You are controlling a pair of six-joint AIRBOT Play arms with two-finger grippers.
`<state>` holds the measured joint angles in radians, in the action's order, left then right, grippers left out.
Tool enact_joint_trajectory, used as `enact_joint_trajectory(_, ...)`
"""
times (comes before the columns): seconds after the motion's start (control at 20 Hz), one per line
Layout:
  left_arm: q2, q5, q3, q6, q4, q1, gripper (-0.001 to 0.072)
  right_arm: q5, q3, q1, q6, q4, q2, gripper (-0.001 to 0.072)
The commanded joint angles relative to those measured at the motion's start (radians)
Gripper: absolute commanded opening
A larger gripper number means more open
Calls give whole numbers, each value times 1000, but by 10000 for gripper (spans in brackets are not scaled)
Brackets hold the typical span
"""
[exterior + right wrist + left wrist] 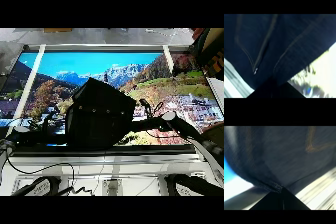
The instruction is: Fold the clothes and pants, and hang the long-sleeved shirts on hangers.
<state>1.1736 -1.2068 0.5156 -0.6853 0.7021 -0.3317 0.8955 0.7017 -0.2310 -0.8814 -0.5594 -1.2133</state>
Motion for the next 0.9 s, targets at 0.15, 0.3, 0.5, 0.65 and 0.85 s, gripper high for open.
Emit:
enact_joint_trajectory(0.15,-231,-35,249,97,-444,30,27,37,181,-51,-29,-1,280,43)
enact_joint_trajectory(0.3,-420,18,418,96,-471,29,27,31,369,-111,-163,3,337,43)
enact_joint_trajectory(0.5,-704,350,515,80,-471,30,27,31,558,-177,-309,39,396,44)
enact_joint_trajectory(0.65,-863,447,515,53,-430,31,26,28,598,-208,-430,38,451,44)
enact_joint_trajectory(0.85,-956,402,511,-189,-204,31,26,92,589,-266,-640,0,477,43)
